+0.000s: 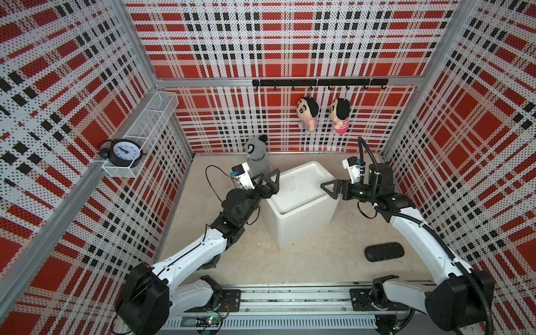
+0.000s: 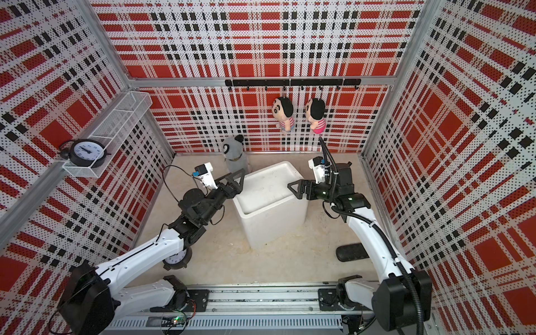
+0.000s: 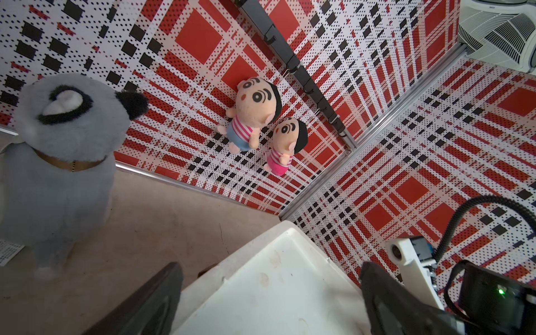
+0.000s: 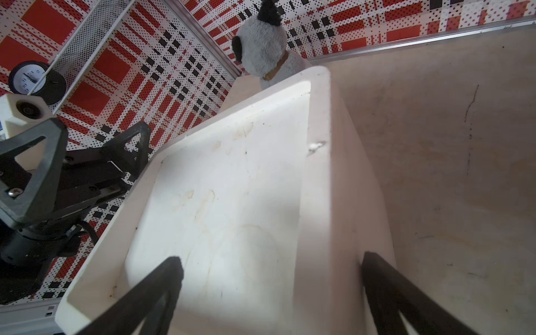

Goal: Take the microphone out of the drawer
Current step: Adjust the storage box at the center of the board.

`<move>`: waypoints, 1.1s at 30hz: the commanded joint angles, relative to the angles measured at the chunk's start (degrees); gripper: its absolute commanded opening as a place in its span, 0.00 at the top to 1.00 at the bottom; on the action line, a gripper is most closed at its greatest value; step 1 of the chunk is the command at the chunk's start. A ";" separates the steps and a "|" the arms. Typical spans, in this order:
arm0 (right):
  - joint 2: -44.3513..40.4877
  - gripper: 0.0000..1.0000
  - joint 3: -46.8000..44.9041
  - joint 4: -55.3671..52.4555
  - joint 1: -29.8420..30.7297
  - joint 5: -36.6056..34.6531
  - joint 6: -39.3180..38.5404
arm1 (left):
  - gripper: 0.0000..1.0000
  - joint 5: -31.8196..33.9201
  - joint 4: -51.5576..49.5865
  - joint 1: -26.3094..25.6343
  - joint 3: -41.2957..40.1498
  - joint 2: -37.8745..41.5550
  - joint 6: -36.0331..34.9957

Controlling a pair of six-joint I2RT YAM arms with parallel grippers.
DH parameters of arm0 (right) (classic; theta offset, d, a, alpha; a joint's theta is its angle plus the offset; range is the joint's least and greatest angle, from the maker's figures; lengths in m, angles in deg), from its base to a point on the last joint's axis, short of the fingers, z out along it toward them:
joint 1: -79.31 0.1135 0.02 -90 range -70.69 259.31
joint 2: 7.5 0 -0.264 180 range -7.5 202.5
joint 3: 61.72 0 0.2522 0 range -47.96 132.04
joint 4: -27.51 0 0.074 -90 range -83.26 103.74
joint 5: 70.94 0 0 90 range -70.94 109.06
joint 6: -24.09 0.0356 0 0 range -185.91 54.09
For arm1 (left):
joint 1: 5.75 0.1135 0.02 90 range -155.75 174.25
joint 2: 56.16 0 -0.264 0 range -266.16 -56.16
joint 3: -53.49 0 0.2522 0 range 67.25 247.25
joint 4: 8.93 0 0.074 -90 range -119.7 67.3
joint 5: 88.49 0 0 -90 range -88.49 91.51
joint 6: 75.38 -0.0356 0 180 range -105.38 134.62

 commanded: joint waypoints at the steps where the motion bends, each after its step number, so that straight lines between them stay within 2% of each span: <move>1: -3.57 0.00 -2.03 3.26 3.10 3.81 2.18 | 0.02 -4.51 -0.28 -3.11 0.38 -5.45 2.83; 3: -5.89 0.00 -3.57 3.64 4.45 1.67 2.72 | 0.02 -6.03 1.44 -3.49 2.11 -8.57 2.83; 11: -15.55 0.00 -9.31 3.72 9.31 1.46 2.91 | 0.02 -10.34 8.01 -4.04 8.92 -19.88 3.87; 12: -16.98 0.00 -10.32 4.71 10.03 -10.03 8.68 | 0.02 -11.23 9.01 -4.11 9.61 -21.35 4.22; 18: -22.68 0.00 -11.48 2.47 11.45 -18.91 12.11 | 0.02 -14.43 11.49 -3.41 14.41 -26.43 4.89; 20: -21.15 0.00 -8.74 -2.11 11.37 -24.67 10.50 | 0.02 -14.38 11.23 -1.73 14.49 -25.82 5.02; 24: -16.79 0.00 -2.83 -3.28 11.32 -25.89 10.19 | 0.02 -14.27 9.48 2.75 12.08 -21.72 4.70; 25: -15.87 0.00 -1.66 -5.18 11.24 -27.61 6.34 | 0.02 -14.25 8.53 3.97 11.28 -20.38 4.27; 30: -8.86 0.00 5.83 -6.88 9.58 -26.09 3.33 | 0.02 -11.68 -1.15 7.97 8.26 -12.99 -0.68; 33: -4.28 0.00 9.29 -6.85 7.20 -22.52 2.13 | 0.02 -9.53 -8.15 8.65 7.30 -8.20 -5.26</move>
